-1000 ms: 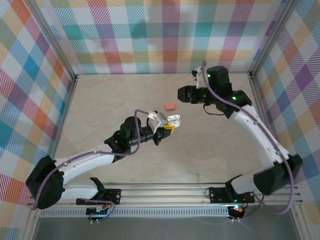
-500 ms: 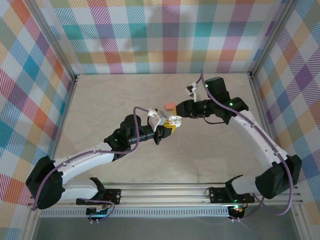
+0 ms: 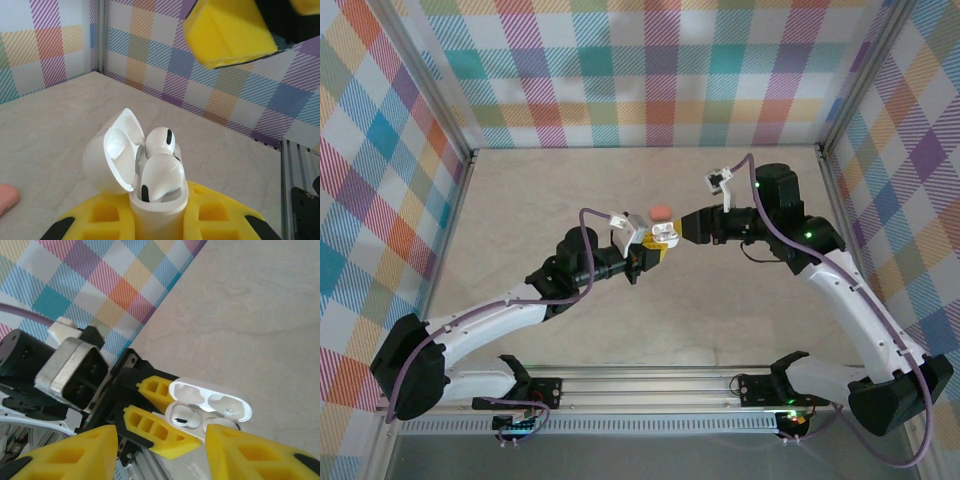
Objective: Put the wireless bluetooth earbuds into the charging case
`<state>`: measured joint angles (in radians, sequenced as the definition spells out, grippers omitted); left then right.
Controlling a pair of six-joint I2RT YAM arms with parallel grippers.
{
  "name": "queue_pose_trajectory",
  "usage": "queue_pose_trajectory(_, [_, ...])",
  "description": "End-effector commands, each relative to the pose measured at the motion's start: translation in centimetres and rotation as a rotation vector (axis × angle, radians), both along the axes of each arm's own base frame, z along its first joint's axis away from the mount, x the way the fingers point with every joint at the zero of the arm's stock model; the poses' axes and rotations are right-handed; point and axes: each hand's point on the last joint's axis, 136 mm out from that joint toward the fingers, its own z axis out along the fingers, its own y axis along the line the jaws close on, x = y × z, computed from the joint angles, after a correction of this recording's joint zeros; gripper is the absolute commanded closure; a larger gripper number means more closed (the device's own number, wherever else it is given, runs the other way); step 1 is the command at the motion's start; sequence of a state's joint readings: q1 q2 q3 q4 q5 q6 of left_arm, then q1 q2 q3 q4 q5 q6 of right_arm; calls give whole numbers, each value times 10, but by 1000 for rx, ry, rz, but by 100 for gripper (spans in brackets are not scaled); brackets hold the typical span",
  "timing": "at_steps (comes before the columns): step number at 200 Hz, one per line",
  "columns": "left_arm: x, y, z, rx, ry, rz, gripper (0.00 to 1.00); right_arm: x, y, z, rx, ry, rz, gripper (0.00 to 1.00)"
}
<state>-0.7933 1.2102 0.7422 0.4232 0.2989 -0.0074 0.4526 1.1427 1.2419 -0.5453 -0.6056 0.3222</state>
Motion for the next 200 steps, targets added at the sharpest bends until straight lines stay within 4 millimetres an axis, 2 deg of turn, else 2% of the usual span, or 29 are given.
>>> queue_pose_trajectory(1, [-10,1,21,-50,-49,-53,100,16,-4,-12,-41,-9,-62,48])
queue_pose_trajectory(30, [-24,-8,20,-20,-59,-160,100,37,-5,-18,-88,22,-115,51])
queue_pose_trajectory(49, [-29,-11,22,-14,-70,-200,100,50,1,-23,-118,63,-105,61])
queue_pose_trajectory(61, [-28,-11,22,-9,-70,-198,100,50,9,-27,-109,110,-58,66])
queue_pose_trajectory(89, [-22,-7,25,-5,-83,-150,100,38,26,-37,-52,231,59,76])
queue_pose_trajectory(130, [-9,1,26,-4,-93,-73,100,8,34,-50,-42,288,157,79])
queue_pose_trajectory(156, [0,6,26,-11,-87,-27,100,-13,34,-44,-32,274,217,79])
queue_pose_trajectory(200, [10,17,23,-50,-59,32,100,-24,25,-29,-33,188,213,79])
